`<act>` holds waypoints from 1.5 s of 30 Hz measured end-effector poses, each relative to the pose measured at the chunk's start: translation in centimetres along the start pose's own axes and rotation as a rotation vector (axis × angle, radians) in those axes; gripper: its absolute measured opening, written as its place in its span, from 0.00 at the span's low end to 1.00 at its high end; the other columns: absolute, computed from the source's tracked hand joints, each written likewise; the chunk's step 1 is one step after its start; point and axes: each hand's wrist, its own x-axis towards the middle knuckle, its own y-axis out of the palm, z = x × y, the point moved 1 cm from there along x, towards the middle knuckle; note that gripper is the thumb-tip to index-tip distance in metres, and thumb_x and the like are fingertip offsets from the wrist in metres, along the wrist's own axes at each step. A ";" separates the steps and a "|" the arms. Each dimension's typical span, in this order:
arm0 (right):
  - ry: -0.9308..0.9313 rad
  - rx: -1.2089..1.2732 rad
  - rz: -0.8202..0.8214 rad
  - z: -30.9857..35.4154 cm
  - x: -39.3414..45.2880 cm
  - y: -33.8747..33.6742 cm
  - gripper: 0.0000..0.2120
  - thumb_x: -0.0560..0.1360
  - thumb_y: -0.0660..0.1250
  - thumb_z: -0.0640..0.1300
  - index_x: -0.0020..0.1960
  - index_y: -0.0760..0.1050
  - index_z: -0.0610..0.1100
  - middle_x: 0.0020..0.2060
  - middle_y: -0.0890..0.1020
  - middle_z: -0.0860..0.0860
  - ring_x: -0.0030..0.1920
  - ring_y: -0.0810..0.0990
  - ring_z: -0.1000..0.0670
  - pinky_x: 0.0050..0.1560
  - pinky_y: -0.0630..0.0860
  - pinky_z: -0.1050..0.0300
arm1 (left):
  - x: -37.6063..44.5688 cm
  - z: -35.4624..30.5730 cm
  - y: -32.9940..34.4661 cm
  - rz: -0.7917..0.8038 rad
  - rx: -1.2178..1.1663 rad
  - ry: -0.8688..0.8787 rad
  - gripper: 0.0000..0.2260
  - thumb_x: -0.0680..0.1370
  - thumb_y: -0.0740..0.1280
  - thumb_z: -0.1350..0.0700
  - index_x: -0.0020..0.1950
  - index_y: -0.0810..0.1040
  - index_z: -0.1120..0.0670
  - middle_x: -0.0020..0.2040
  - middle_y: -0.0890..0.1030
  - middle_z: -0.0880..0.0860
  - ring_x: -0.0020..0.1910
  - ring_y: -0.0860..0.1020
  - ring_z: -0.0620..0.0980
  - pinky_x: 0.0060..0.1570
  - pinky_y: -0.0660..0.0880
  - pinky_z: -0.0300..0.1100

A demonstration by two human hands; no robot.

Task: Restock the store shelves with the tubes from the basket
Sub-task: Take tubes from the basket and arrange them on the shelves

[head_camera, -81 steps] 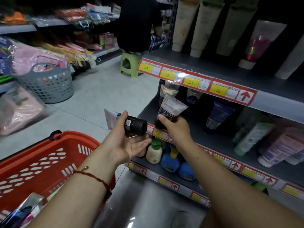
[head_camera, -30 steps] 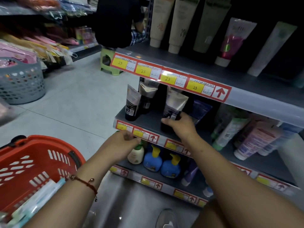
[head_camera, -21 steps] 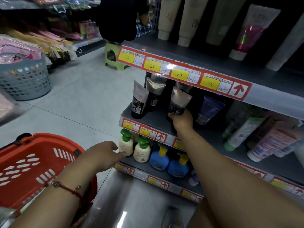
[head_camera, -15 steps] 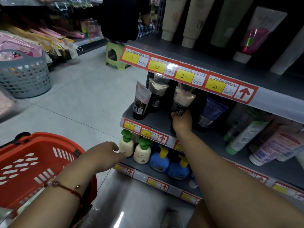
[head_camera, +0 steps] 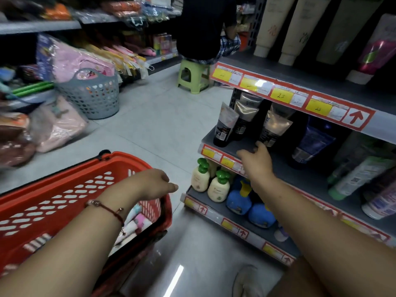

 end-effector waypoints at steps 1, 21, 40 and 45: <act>-0.058 -0.043 0.070 0.7 -2.0 0.9 0.32 0.75 0.66 0.42 0.77 0.61 0.45 0.68 0.71 0.50 0.57 0.76 0.50 0.59 0.71 0.56 | -0.8 1.6 -0.3 -0.010 -0.002 -0.006 0.20 0.79 0.63 0.42 0.64 0.79 0.54 0.63 0.80 0.53 0.60 0.78 0.53 0.60 0.74 0.44; -0.655 -1.256 1.262 -2.3 -19.2 26.8 0.28 0.77 0.65 0.52 0.75 0.65 0.48 0.72 0.71 0.49 0.70 0.71 0.46 0.67 0.68 0.56 | -7.5 30.9 5.3 0.052 0.226 -0.391 0.16 0.75 0.63 0.46 0.57 0.79 0.53 0.49 0.82 0.53 0.46 0.80 0.56 0.44 0.76 0.44; -1.098 -1.545 1.169 -12.9 -12.3 42.5 0.30 0.72 0.72 0.51 0.70 0.66 0.45 0.61 0.75 0.45 0.58 0.77 0.45 0.56 0.74 0.51 | 6.5 36.0 18.2 0.061 0.715 -0.342 0.14 0.79 0.62 0.60 0.65 0.71 0.54 0.60 0.78 0.55 0.57 0.77 0.56 0.52 0.73 0.48; -0.506 -1.167 1.364 -11.1 -12.1 39.7 0.25 0.69 0.75 0.49 0.62 0.70 0.44 0.53 0.76 0.47 0.50 0.76 0.48 0.43 0.73 0.57 | 4.9 35.6 17.4 0.086 0.624 -0.312 0.19 0.75 0.68 0.55 0.65 0.70 0.52 0.58 0.78 0.53 0.55 0.78 0.54 0.48 0.71 0.46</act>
